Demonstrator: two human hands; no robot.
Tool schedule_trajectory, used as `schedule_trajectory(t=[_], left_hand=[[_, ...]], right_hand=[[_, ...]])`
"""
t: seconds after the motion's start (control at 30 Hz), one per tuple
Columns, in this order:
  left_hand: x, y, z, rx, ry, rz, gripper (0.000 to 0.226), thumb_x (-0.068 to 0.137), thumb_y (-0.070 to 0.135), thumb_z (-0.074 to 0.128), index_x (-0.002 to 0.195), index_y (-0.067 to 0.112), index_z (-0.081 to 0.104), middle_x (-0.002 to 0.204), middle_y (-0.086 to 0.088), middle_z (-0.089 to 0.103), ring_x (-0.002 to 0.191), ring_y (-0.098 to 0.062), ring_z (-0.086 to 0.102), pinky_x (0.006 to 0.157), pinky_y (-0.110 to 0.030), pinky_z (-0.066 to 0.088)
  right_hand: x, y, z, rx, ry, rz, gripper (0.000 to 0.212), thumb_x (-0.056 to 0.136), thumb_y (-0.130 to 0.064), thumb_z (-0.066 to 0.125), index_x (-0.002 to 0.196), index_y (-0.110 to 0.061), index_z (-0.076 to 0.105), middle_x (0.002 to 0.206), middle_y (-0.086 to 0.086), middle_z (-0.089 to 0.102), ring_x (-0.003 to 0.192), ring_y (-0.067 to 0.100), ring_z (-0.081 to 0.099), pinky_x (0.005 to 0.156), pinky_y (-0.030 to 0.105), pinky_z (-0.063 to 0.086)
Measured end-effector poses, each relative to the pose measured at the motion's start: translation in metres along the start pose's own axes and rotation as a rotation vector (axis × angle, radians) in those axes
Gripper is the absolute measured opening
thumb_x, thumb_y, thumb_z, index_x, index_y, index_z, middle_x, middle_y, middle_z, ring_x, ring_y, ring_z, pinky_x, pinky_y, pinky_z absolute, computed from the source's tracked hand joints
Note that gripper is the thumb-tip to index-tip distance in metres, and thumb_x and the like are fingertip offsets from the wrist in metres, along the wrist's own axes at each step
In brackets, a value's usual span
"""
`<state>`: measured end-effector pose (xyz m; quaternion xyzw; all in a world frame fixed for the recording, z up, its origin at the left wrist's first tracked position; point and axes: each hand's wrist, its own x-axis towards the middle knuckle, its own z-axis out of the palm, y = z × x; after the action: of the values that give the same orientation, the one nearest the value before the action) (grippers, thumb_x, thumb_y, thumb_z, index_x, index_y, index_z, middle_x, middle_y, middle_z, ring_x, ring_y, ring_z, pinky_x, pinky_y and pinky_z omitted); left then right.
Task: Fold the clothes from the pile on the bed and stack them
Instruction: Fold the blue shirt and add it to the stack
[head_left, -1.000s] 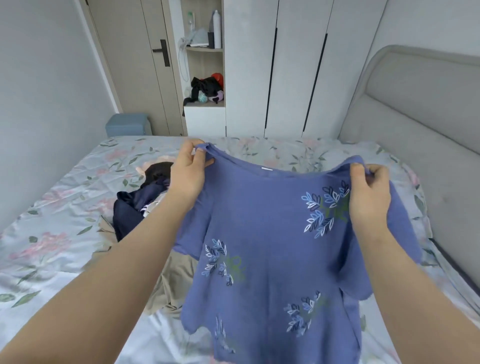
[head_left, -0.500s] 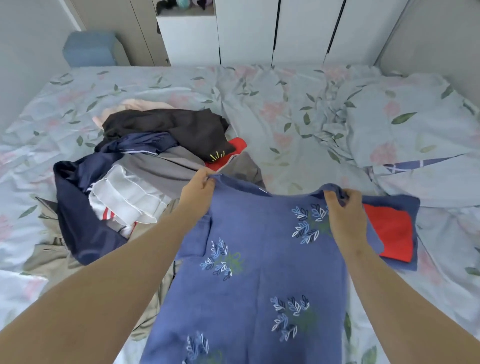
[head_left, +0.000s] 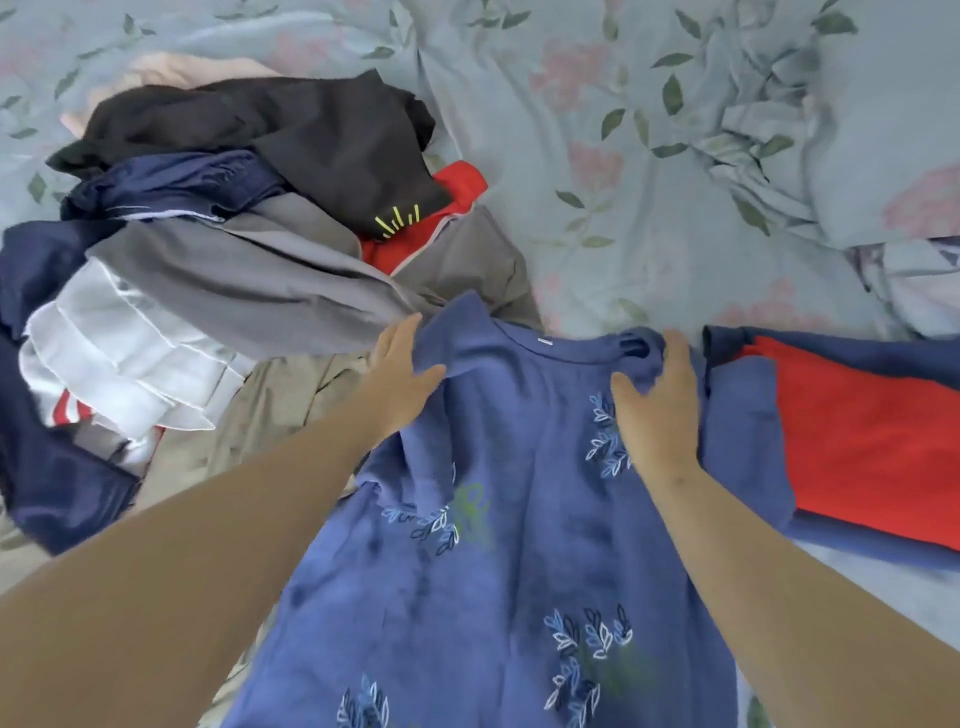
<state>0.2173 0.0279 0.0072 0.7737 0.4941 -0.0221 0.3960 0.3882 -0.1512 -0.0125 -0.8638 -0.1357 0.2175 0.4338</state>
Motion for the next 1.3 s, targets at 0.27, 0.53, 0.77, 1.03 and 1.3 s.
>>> schedule_trajectory(t=[0.27, 0.53, 0.77, 1.03, 1.3], left_hand=[[-0.042, -0.039, 0.027, 0.134, 0.231, -0.285, 0.038, 0.087, 0.036, 0.062, 0.116, 0.016, 0.048, 0.124, -0.01, 0.044, 0.116, -0.032, 0.043, 0.096, -0.043, 0.039], [-0.028, -0.061, 0.037, 0.126, 0.19, -0.255, 0.024, 0.092, 0.014, 0.044, 0.115, 0.011, 0.05, 0.128, -0.011, 0.048, 0.119, -0.031, 0.041, 0.1, -0.043, 0.035], [-0.039, -0.083, 0.022, 0.206, 0.069, -0.161, 0.032, 0.086, 0.011, 0.056, 0.117, 0.012, 0.051, 0.116, -0.009, 0.053, 0.105, -0.028, 0.05, 0.081, -0.03, 0.036], [-0.034, -0.095, -0.012, 0.19, 0.126, -0.187, 0.022, 0.088, 0.013, 0.059, 0.109, 0.015, 0.063, 0.088, -0.001, 0.063, 0.089, -0.023, 0.057, 0.067, -0.02, 0.029], [-0.034, -0.054, 0.012, 0.372, 0.151, -0.169, 0.045, 0.092, 0.032, 0.053, 0.135, 0.026, 0.041, 0.135, -0.007, 0.038, 0.123, -0.033, 0.039, 0.101, -0.043, 0.032]], right_hand=[[-0.032, 0.028, 0.062, -0.343, -0.626, 0.118, 0.058, 0.09, -0.018, 0.051, 0.144, -0.017, 0.03, 0.154, 0.003, 0.016, 0.142, 0.026, 0.014, 0.108, 0.038, 0.027], [-0.022, 0.035, 0.07, -0.399, -0.724, 0.22, 0.067, 0.086, -0.029, 0.057, 0.146, -0.024, 0.027, 0.158, 0.0, 0.004, 0.145, 0.026, 0.005, 0.114, 0.044, 0.023], [-0.078, -0.016, 0.116, -0.256, -0.373, -0.182, 0.053, 0.084, -0.031, 0.064, 0.131, -0.018, 0.045, 0.133, 0.002, 0.045, 0.119, 0.025, 0.042, 0.094, 0.039, 0.039], [-0.053, -0.019, 0.127, 0.086, -0.376, 0.102, 0.009, 0.087, -0.007, 0.055, 0.08, -0.013, 0.055, 0.073, -0.001, 0.052, 0.07, 0.018, 0.048, 0.06, 0.025, 0.033], [-0.034, 0.002, 0.092, 0.175, -0.468, 0.536, 0.03, 0.09, -0.039, 0.055, 0.106, -0.013, 0.053, 0.096, 0.006, 0.059, 0.083, 0.026, 0.061, 0.063, 0.03, 0.05]])
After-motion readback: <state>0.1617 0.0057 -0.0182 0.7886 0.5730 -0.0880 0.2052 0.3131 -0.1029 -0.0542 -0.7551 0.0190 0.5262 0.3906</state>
